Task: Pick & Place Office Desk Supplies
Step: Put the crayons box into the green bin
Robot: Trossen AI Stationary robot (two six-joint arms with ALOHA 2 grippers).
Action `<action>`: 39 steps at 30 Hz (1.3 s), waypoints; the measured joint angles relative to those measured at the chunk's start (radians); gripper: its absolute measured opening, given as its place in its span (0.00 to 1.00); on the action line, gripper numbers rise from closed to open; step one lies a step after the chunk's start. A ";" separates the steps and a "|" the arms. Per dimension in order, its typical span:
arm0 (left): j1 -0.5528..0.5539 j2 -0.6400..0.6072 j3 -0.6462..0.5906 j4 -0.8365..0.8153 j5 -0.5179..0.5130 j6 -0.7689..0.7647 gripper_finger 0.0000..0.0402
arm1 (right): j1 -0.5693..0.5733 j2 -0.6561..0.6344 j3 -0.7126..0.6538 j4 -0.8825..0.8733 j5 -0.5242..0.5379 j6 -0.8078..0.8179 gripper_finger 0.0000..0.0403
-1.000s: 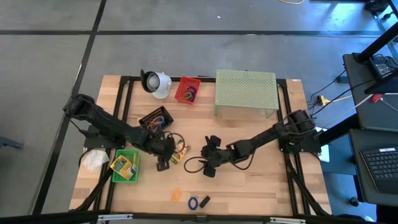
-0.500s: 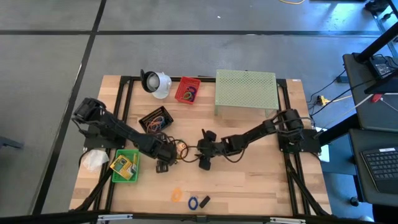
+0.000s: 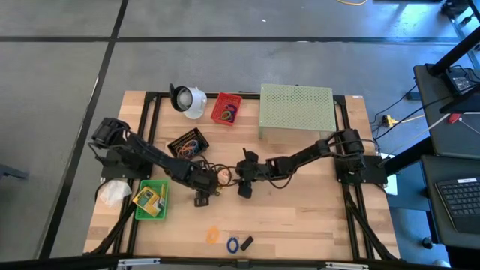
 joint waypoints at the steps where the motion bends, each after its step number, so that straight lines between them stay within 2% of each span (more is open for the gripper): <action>1: 0.000 0.000 0.000 0.027 -0.009 0.007 0.56 | 0.000 0.000 0.000 0.003 -0.010 -0.009 0.56; 4: 0.003 0.008 -0.001 0.114 -0.045 0.026 0.56 | 0.000 0.000 -0.001 0.001 -0.024 -0.021 0.56; 13: 0.017 0.005 -0.004 0.145 -0.086 -0.052 0.53 | 0.000 -0.001 -0.001 -0.001 -0.045 -0.020 0.56; 17: 0.016 0.004 -0.003 0.141 -0.068 -0.094 0.44 | 0.002 -0.001 -0.001 0.002 -0.052 -0.020 0.56; 24: 0.016 0.001 0.000 0.098 -0.029 -0.153 0.20 | 0.002 -0.001 -0.001 0.006 -0.055 -0.020 0.56; 30: 0.016 -0.001 0.001 0.092 -0.014 -0.160 0.03 | 0.002 -0.001 -0.001 0.006 -0.056 -0.018 0.56; 39: 0.016 -0.014 0.003 0.062 -0.007 -0.180 0.00 | 0.002 -0.016 0.002 -0.059 -0.056 -0.010 0.56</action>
